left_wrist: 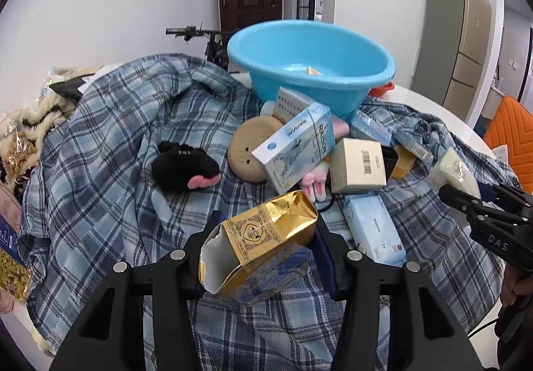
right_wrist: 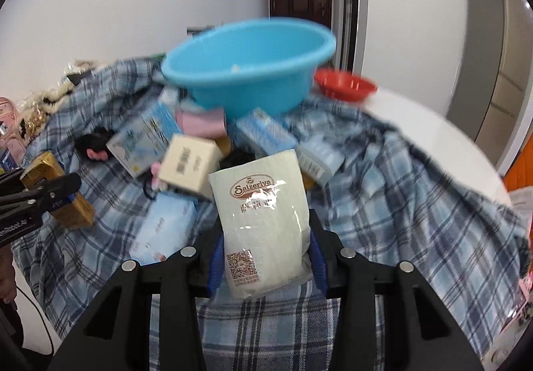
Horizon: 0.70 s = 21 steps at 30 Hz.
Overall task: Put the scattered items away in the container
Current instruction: 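Lift both held items and carry them over the light blue basin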
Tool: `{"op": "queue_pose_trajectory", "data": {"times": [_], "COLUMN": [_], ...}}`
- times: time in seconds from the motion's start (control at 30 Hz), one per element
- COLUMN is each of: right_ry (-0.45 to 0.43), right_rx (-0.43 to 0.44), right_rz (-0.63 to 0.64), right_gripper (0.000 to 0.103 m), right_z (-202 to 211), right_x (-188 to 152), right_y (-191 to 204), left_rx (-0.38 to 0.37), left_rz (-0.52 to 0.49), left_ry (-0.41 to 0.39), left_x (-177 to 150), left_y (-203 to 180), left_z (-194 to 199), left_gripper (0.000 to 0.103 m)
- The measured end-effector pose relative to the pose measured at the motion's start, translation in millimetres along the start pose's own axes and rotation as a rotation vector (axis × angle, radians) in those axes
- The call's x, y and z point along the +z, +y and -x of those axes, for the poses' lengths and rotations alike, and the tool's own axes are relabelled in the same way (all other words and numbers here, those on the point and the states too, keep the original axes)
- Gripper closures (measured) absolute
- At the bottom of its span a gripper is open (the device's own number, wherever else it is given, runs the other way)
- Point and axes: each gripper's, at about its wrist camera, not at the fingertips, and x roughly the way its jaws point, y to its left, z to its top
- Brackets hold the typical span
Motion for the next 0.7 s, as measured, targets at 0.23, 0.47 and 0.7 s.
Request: {"op": "queue_pose_trajectory", "data": {"times": [0.23, 0.47, 0.7], "right_ry": [-0.225, -0.412, -0.414], "right_rx": [-0.012, -0.019, 0.047], "right_rz": [-0.014, -0.031, -0.044], "right_gripper": [0.062, 0.061, 0.06], "right_z": [40, 83, 99], "right_x": [4, -6, -17], "right_y": [5, 5, 10], "left_rx": [-0.009, 0.019, 0.034], "left_rz": [-0.004, 0.046, 0.033], "left_ry": [-0.174, -0.374, -0.416], "left_x": [2, -6, -8], "left_y": [-4, 5, -1], "left_z": [23, 56, 81], "left_gripper": [0.05, 0.05, 0.05]}}
